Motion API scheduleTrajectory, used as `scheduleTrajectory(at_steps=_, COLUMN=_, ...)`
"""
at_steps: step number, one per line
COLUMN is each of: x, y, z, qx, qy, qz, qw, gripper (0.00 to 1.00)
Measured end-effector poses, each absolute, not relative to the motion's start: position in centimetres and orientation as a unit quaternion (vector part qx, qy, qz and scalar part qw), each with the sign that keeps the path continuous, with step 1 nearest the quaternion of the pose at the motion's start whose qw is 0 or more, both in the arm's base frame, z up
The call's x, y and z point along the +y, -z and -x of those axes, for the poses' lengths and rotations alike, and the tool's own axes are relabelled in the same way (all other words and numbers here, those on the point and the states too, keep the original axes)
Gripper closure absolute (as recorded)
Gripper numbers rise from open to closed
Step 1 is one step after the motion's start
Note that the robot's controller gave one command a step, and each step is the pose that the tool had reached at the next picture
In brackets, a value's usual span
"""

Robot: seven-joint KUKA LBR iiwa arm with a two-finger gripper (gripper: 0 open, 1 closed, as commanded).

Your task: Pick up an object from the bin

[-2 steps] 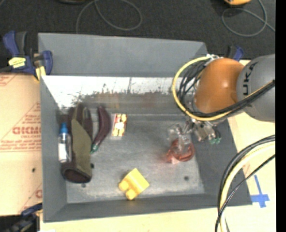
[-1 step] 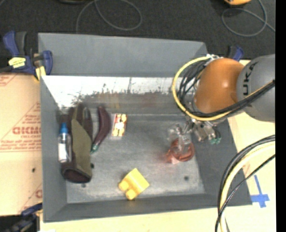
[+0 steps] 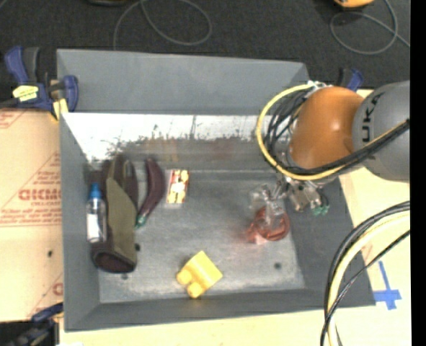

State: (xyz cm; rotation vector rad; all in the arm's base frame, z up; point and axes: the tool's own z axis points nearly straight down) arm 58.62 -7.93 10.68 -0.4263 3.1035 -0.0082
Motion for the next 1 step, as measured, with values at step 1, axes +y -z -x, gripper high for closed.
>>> scheduleTrajectory(at_steps=1, x=-7.93, y=-10.68, z=-58.62, qx=0.991, qy=0.003, qz=0.136, qw=0.004, gripper=1.0)
